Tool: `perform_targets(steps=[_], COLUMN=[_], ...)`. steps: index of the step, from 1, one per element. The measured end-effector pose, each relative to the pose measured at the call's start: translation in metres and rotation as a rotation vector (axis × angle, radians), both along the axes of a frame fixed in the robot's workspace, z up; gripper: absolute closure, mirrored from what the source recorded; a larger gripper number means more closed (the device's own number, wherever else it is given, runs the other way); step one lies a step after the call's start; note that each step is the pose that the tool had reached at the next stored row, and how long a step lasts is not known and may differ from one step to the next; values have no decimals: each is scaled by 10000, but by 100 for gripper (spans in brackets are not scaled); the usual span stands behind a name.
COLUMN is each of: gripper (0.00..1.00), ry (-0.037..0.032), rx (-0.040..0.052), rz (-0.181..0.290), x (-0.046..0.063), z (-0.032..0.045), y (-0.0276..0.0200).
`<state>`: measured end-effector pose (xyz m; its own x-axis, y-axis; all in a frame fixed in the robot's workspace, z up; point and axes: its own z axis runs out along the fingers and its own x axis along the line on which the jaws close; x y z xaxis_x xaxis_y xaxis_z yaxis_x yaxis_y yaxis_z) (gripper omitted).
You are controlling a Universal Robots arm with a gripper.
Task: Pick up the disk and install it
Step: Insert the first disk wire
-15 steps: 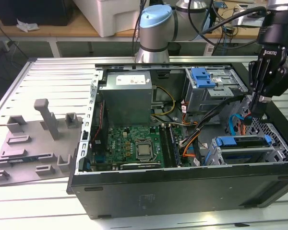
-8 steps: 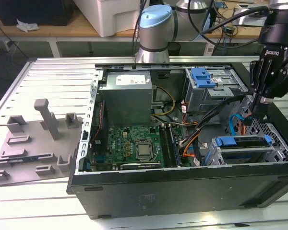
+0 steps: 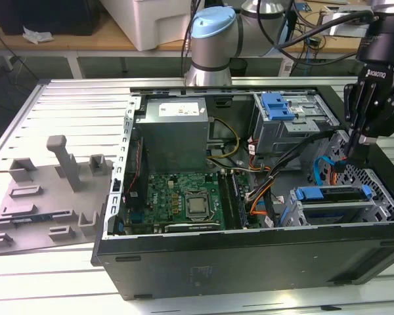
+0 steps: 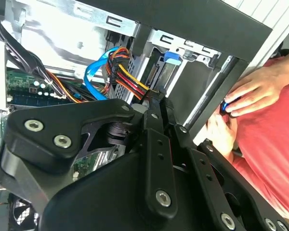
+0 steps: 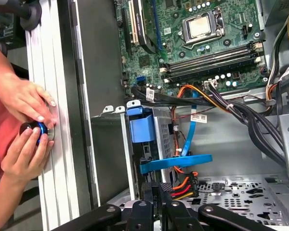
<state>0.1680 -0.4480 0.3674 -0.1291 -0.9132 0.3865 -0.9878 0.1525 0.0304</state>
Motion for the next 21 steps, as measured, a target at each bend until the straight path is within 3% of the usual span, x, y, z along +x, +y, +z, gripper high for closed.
perform_targets(steps=[13,21], gripper=[83,83], ry=[-150,-267], rx=[601,1107], rz=[144,233], x=[-42,-86], z=[7,7], y=[-179,-290])
